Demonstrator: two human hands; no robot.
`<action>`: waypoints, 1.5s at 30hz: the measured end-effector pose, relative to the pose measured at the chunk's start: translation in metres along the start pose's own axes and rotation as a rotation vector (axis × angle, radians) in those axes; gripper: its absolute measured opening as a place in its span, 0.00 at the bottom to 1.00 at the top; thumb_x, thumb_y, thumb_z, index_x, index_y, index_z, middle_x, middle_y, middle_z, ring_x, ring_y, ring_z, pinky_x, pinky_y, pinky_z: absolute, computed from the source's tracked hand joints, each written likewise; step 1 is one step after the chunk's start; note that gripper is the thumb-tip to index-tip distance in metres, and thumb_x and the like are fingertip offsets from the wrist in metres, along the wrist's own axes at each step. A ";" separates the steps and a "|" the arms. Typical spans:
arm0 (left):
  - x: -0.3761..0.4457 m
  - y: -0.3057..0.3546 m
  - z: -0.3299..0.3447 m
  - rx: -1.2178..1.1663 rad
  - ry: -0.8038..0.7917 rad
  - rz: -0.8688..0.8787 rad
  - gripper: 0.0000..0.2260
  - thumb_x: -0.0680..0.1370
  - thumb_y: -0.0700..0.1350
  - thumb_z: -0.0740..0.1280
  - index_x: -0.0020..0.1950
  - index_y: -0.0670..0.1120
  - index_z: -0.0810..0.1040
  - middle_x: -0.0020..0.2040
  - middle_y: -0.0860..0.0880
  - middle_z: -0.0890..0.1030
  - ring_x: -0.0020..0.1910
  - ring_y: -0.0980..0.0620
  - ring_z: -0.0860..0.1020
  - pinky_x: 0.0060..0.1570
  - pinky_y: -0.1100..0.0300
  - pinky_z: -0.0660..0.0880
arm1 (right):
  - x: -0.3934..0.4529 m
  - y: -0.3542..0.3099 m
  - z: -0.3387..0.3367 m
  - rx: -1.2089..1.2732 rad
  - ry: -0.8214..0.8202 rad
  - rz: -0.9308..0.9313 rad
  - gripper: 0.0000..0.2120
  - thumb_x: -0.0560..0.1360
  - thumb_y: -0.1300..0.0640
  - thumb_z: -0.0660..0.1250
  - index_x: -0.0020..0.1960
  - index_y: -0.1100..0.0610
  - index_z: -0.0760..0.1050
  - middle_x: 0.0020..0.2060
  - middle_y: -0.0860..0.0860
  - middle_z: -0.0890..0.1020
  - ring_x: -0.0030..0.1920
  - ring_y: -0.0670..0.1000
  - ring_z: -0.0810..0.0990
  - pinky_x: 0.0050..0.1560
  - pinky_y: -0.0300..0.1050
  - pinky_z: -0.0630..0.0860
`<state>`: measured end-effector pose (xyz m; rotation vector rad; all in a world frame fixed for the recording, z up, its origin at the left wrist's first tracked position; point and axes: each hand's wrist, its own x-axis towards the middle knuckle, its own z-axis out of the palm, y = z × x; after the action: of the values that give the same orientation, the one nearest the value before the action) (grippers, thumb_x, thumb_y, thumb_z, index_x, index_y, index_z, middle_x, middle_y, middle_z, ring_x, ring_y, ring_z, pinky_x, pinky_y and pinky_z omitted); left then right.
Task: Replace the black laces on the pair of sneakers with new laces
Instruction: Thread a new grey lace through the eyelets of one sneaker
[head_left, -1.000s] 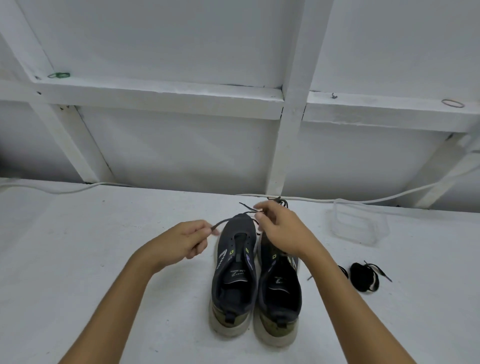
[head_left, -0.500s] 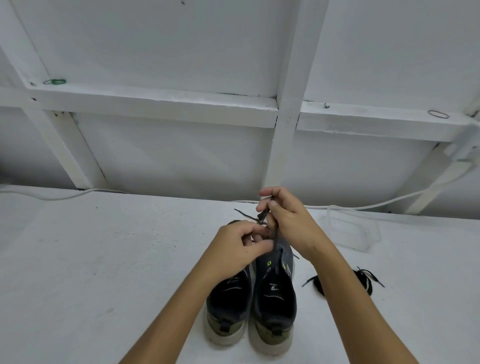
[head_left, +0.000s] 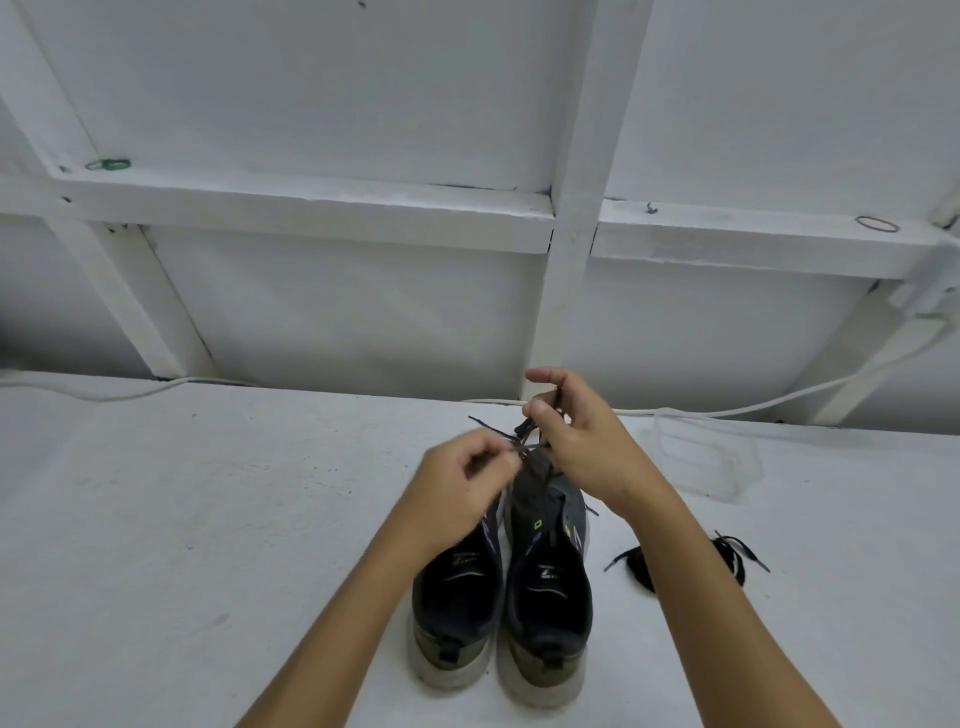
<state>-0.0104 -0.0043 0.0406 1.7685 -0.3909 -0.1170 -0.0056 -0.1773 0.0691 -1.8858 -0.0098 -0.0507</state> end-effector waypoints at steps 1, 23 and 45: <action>0.003 -0.002 -0.009 -0.090 0.097 -0.050 0.10 0.79 0.38 0.67 0.39 0.48 0.78 0.31 0.54 0.74 0.33 0.57 0.71 0.37 0.62 0.69 | -0.001 0.002 -0.004 -0.078 0.000 -0.017 0.13 0.83 0.53 0.63 0.66 0.42 0.70 0.45 0.45 0.78 0.35 0.44 0.75 0.42 0.41 0.73; 0.010 -0.084 -0.141 0.247 0.774 -0.490 0.07 0.78 0.48 0.68 0.45 0.45 0.79 0.40 0.48 0.78 0.43 0.46 0.75 0.42 0.55 0.70 | -0.007 0.045 -0.026 -0.668 -0.129 0.049 0.09 0.81 0.57 0.64 0.44 0.52 0.80 0.34 0.45 0.81 0.35 0.44 0.75 0.37 0.37 0.70; 0.007 -0.075 -0.090 0.625 0.529 0.076 0.03 0.78 0.41 0.70 0.48 0.45 0.84 0.45 0.51 0.84 0.36 0.50 0.77 0.43 0.55 0.74 | -0.008 0.044 -0.015 -0.694 -0.180 0.067 0.10 0.82 0.59 0.62 0.47 0.50 0.79 0.37 0.45 0.82 0.35 0.44 0.78 0.39 0.38 0.73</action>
<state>0.0372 0.0911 -0.0097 2.2955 -0.1056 0.5760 -0.0125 -0.2054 0.0318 -2.5770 -0.0590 0.1844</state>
